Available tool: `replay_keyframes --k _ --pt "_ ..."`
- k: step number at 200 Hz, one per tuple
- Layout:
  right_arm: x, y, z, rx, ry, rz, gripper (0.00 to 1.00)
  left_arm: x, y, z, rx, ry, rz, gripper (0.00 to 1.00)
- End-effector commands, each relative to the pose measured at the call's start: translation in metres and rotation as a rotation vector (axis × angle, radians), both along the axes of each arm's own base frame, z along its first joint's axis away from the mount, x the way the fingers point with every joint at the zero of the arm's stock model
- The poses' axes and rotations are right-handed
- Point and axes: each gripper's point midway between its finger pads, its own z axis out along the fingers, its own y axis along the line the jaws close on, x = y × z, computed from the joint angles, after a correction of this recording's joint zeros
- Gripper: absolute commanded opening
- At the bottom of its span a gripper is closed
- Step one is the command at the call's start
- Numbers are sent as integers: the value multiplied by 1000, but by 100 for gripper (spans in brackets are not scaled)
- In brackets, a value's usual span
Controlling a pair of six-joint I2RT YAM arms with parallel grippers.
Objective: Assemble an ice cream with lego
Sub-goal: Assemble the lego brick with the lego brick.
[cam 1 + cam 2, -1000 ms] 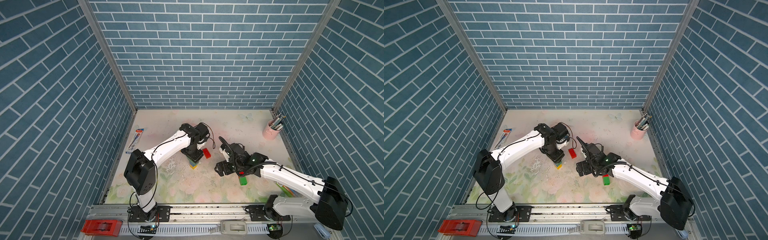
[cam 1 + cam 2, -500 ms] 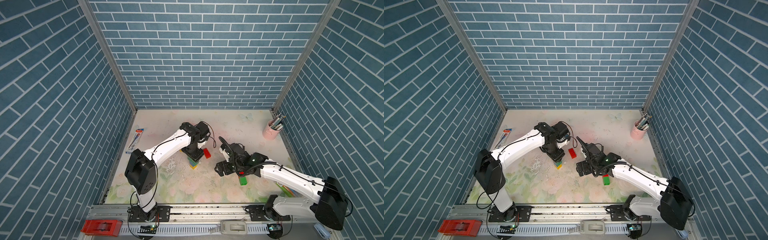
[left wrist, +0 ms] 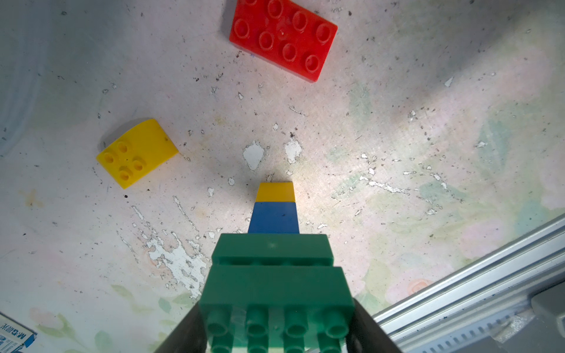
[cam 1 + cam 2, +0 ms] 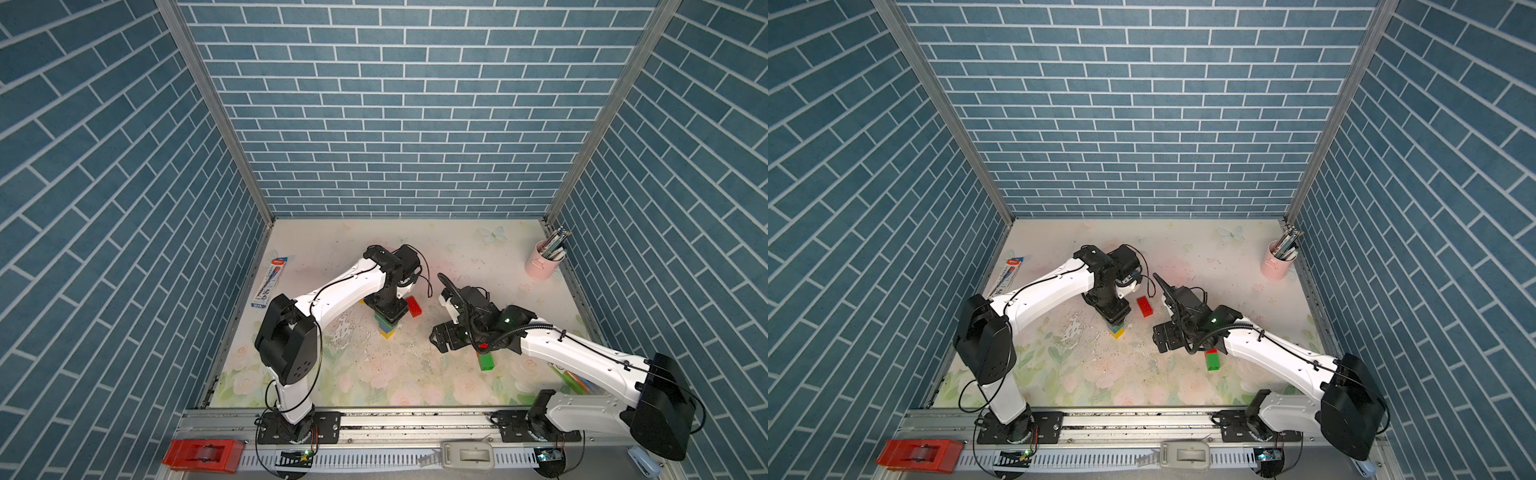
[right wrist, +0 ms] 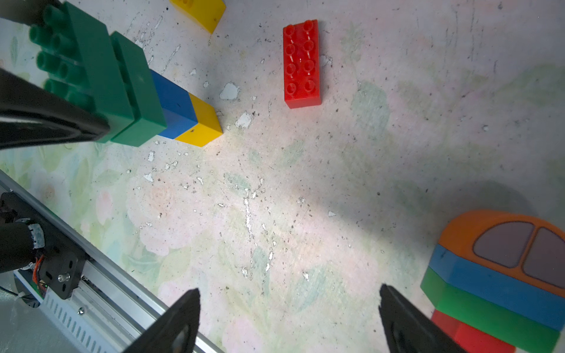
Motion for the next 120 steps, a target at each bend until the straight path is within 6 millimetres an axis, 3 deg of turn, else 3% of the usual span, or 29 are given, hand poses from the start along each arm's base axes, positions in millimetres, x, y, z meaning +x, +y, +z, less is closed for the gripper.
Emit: replay_keyframes --k 1,81,120 --pt "-2 -4 1 1 22 -24 92 -6 0 -9 16 40 -18 62" --pt "-2 -5 2 1 20 -26 92 -12 0 -20 -10 49 71 55" --pt "-3 -6 1 -2 20 -22 92 -7 2 -12 -28 -8 118 51"
